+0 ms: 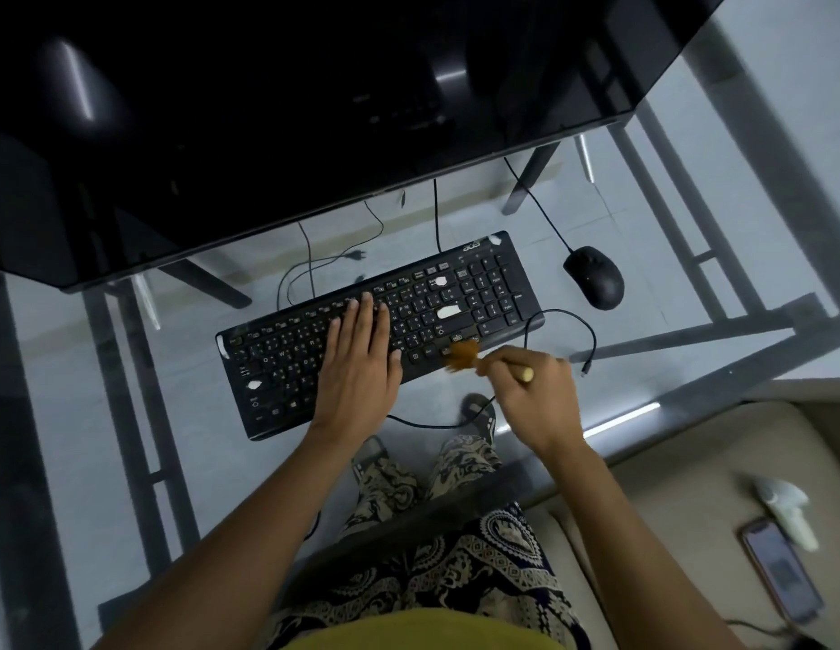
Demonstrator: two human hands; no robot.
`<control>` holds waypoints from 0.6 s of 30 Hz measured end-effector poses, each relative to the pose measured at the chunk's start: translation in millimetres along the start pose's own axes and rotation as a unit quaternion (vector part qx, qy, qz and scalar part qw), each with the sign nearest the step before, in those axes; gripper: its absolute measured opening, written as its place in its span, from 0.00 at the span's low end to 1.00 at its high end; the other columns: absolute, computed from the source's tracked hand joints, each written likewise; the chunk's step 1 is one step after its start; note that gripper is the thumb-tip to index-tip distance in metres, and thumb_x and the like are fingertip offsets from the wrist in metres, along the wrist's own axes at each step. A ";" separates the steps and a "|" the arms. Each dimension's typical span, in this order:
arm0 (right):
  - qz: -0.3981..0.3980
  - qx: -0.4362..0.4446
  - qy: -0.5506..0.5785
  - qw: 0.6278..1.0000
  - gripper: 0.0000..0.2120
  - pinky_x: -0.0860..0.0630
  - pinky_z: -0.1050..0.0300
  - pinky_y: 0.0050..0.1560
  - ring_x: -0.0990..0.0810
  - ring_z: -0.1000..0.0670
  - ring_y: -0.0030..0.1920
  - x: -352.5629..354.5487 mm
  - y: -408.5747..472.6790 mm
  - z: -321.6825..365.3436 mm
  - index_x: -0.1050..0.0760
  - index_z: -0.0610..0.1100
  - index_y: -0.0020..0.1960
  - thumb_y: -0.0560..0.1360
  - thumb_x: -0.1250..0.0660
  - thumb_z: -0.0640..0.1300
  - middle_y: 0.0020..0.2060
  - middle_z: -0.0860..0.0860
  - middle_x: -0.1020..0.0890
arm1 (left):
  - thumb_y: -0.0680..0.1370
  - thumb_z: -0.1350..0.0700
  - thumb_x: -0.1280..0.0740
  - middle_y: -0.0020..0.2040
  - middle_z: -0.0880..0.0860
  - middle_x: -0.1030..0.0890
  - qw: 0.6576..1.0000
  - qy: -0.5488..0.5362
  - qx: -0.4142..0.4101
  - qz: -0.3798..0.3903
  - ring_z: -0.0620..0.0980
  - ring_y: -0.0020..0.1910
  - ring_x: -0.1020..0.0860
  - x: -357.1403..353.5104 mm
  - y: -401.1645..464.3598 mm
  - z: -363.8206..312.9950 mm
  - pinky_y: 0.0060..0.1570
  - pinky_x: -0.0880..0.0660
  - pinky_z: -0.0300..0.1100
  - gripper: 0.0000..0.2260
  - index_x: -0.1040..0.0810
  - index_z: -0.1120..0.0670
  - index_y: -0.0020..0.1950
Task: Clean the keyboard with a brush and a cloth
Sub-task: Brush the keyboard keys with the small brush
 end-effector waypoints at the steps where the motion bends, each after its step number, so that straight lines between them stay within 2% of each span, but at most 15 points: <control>1: -0.048 -0.011 -0.014 0.999 0.11 0.37 0.65 0.26 0.28 0.54 0.23 12.0 -0.8 -5.2 0.20 0.53 0.36 0.71 0.40 0.46 0.23 0.56 0.23 | 0.81 0.47 0.54 0.77 0.61 0.44 1.000 0.001 0.003 -0.001 0.58 0.77 0.46 -0.6 0.4 -0.6 0.75 0.46 0.55 0.27 0.43 0.61 0.76; 2: -0.063 0.001 -0.010 0.998 0.11 0.37 0.64 0.26 0.28 0.54 0.23 16.1 -3.7 -1.9 0.20 0.51 0.37 0.71 0.40 0.46 0.23 0.56 0.23 | 0.81 0.47 0.53 0.77 0.61 0.44 1.000 0.001 0.007 0.000 0.58 0.77 0.46 -1.0 0.5 -0.7 0.75 0.46 0.55 0.27 0.43 0.61 0.76; 3: -0.040 0.028 0.015 0.999 0.12 0.37 0.65 0.27 0.29 0.54 0.22 10.9 -6.4 6.6 0.19 0.49 0.38 0.71 0.41 0.45 0.24 0.57 0.23 | 0.81 0.47 0.53 0.77 0.61 0.44 1.000 0.000 0.009 0.001 0.58 0.77 0.46 -1.9 0.4 -0.9 0.75 0.46 0.55 0.27 0.43 0.61 0.76; 5: 0.068 0.064 0.065 0.994 0.12 0.38 0.71 0.28 0.28 0.57 0.24 -14.4 -13.5 23.7 0.18 0.48 0.40 0.71 0.40 0.43 0.25 0.64 0.23 | 0.81 0.47 0.53 0.77 0.61 0.45 1.000 -0.001 0.012 0.002 0.58 0.77 0.47 -2.5 -0.1 -1.0 0.75 0.46 0.55 0.27 0.44 0.60 0.76; 6: 0.088 0.053 0.061 0.993 0.12 0.37 0.71 0.27 0.28 0.58 0.24 -18.4 -13.6 21.3 0.18 0.50 0.40 0.72 0.40 0.43 0.25 0.65 0.23 | 0.81 0.47 0.53 0.77 0.61 0.45 1.000 -0.001 0.013 0.001 0.58 0.77 0.47 -2.3 -0.3 -1.0 0.75 0.46 0.55 0.27 0.44 0.60 0.76; 7: 0.066 0.020 0.055 0.996 0.12 0.37 0.70 0.25 0.29 0.57 0.22 -11.8 -8.6 10.9 0.19 0.54 0.39 0.74 0.39 0.43 0.24 0.62 0.23 | 0.81 0.47 0.54 0.77 0.61 0.45 1.000 0.000 0.014 0.000 0.58 0.77 0.47 -2.2 -0.4 -1.1 0.75 0.46 0.55 0.27 0.44 0.61 0.76; 9: -0.053 -0.055 0.043 0.996 0.13 0.36 0.66 0.22 0.31 0.55 0.21 22.6 1.4 -16.1 0.19 0.55 0.39 0.76 0.38 0.41 0.22 0.55 0.24 | 0.81 0.47 0.54 0.77 0.61 0.44 1.000 0.006 0.015 0.000 0.58 0.77 0.46 -2.0 -0.9 -1.8 0.75 0.46 0.55 0.27 0.43 0.61 0.76; 11: -0.152 -0.047 -0.031 0.987 0.11 0.33 0.60 0.26 0.29 0.52 0.24 54.8 1.7 -18.0 0.18 0.50 0.41 0.74 0.38 0.42 0.24 0.51 0.23 | 0.81 0.47 0.53 0.77 0.61 0.44 1.000 0.010 0.015 -0.003 0.58 0.77 0.45 -2.4 -1.5 -4.0 0.75 0.46 0.55 0.27 0.42 0.62 0.76; 12: -0.153 -0.014 -0.041 0.987 0.11 0.32 0.59 0.27 0.28 0.52 0.26 57.1 3.4 -9.5 0.18 0.49 0.41 0.73 0.39 0.43 0.25 0.50 0.22 | 0.81 0.47 0.52 0.77 0.61 0.44 1.000 0.010 0.018 -0.003 0.58 0.77 0.45 -3.1 -1.7 -4.8 0.74 0.46 0.55 0.27 0.42 0.62 0.76; 15: -0.042 0.021 0.008 0.999 0.13 0.29 0.59 0.30 0.25 0.53 0.27 37.1 15.0 -1.9 0.18 0.48 0.40 0.70 0.41 0.48 0.28 0.52 0.20 | 0.81 0.47 0.53 0.77 0.60 0.44 0.999 0.011 0.039 -0.004 0.57 0.77 0.46 -4.3 -2.0 -4.9 0.75 0.46 0.56 0.28 0.43 0.61 0.76; 16: -0.042 0.004 0.006 0.999 0.13 0.28 0.56 0.30 0.25 0.51 0.28 39.7 22.1 -9.4 0.18 0.47 0.40 0.71 0.41 0.47 0.28 0.50 0.20 | 0.80 0.47 0.53 0.77 0.60 0.44 0.999 0.012 0.048 -0.005 0.57 0.77 0.46 -4.3 -2.0 -5.2 0.75 0.47 0.56 0.28 0.43 0.61 0.76; 18: -0.106 -0.018 -0.015 0.994 0.11 0.27 0.53 0.30 0.25 0.48 0.27 61.1 34.7 -22.7 0.18 0.46 0.42 0.74 0.40 0.43 0.26 0.48 0.22 | 0.80 0.46 0.53 0.77 0.60 0.44 0.998 0.012 0.064 -0.006 0.57 0.77 0.46 -4.8 -1.9 -6.8 0.75 0.48 0.55 0.28 0.43 0.61 0.76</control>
Point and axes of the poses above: each hand's wrist, its own y-axis towards the middle knuckle, its own x-axis out of the back of the hand, z = x × y, the point moved 10 cm from there along y, towards the middle knuckle
